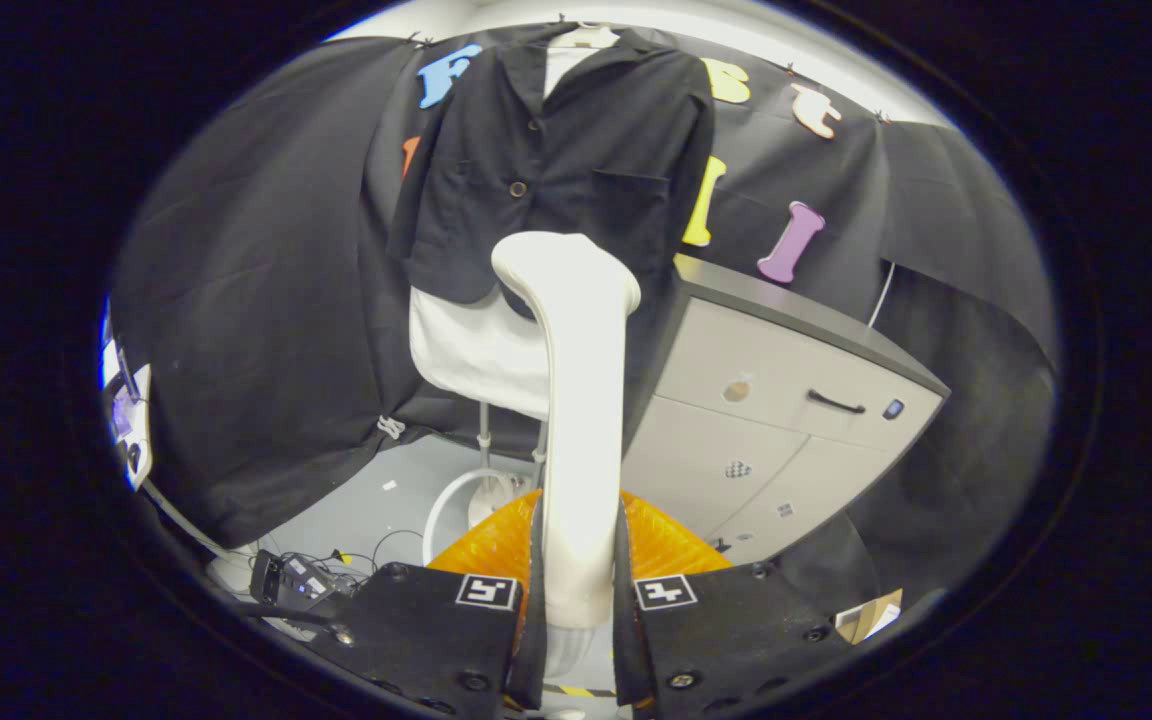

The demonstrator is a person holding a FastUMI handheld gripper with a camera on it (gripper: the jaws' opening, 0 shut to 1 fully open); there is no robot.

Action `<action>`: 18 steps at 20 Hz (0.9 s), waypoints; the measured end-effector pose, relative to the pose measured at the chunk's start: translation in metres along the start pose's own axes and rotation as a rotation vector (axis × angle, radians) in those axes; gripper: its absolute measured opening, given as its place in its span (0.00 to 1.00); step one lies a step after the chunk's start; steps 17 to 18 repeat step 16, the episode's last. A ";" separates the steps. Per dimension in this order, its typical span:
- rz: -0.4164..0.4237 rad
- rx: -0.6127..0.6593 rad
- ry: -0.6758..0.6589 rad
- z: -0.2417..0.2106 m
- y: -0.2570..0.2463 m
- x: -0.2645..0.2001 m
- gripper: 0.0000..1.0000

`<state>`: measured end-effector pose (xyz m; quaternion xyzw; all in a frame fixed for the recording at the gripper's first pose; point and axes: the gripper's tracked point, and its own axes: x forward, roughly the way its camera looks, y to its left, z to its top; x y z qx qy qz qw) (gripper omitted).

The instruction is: Iron the clothes twice with a garment steamer, once on the left side and once on the right side.

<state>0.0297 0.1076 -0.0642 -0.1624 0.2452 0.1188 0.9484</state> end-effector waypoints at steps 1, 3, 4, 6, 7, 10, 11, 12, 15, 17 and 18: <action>-0.001 0.011 -0.001 -0.005 -0.015 -0.008 0.30; -0.004 0.032 -0.008 -0.013 -0.046 -0.025 0.30; -0.003 0.040 -0.007 -0.017 -0.060 -0.032 0.30; 0.001 0.068 0.002 -0.028 -0.089 -0.046 0.30; 0.003 0.078 0.006 -0.035 -0.104 -0.054 0.30; 0.010 0.093 0.021 -0.053 -0.144 -0.072 0.30; 0.011 0.101 0.027 -0.059 -0.155 -0.077 0.30; 0.010 0.108 0.032 -0.064 -0.166 -0.081 0.30; -0.003 0.158 0.052 -0.085 -0.198 -0.094 0.30; -0.006 0.181 0.056 -0.090 -0.207 -0.097 0.30; -0.006 0.181 0.056 -0.090 -0.207 -0.097 0.30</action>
